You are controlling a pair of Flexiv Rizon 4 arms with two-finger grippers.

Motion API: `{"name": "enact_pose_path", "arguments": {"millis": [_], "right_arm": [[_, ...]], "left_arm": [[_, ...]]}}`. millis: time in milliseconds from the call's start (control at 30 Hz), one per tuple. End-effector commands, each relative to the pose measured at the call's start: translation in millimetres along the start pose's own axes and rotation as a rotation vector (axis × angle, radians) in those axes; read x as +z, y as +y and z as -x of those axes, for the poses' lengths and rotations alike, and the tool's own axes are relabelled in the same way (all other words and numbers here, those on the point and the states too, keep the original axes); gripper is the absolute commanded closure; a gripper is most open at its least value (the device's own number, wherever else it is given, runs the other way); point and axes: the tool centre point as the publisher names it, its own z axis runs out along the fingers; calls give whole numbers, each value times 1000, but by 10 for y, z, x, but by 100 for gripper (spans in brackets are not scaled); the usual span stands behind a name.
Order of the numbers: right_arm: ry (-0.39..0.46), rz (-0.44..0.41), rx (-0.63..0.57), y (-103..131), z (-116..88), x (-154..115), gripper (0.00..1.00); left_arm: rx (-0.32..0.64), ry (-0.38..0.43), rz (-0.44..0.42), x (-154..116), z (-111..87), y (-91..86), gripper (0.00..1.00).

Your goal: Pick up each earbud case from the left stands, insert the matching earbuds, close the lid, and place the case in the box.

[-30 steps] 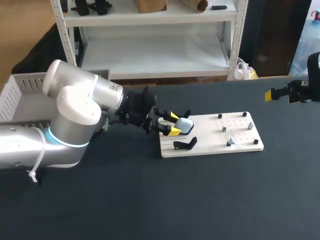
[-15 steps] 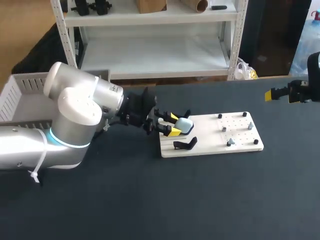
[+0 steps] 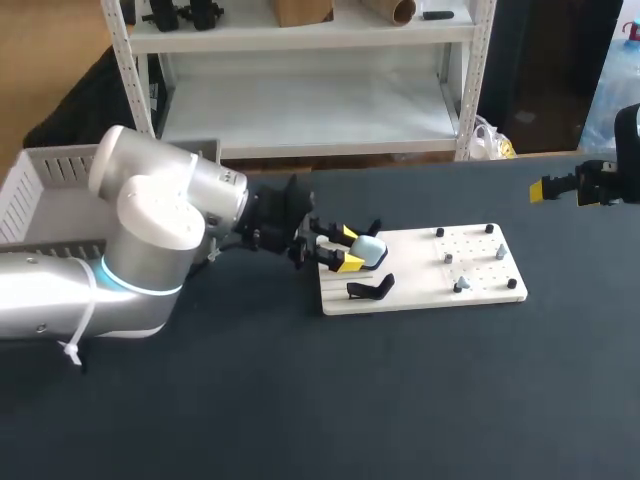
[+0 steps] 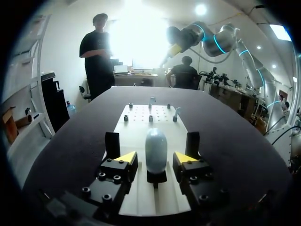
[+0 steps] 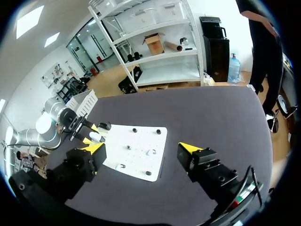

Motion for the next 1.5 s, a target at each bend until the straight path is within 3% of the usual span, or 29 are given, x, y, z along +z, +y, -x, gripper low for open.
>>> {"name": "enact_pose_path", "arguments": {"millis": [33,900,1033,1100,1233,1500], "right_arm": [[0,1,-1,-3,-2,2,0],[0,1,-1,-3,-2,2,0],[0,1,-1,-3,-2,2,0],[0,1,-1,-3,-2,2,0],[0,1,-1,-3,-2,2,0],[0,1,-1,-3,-2,2,0]], "left_arm": [[3,-4,-7,24,-3,38,54],[3,0,-2,41,3,-15,66],[4,-2,2,30,6,-30,75],[5,-4,4,18,11,-43,87],[8,-7,6,-4,19,-70,100],[19,-25,13,-79,72,-133,100]]}}
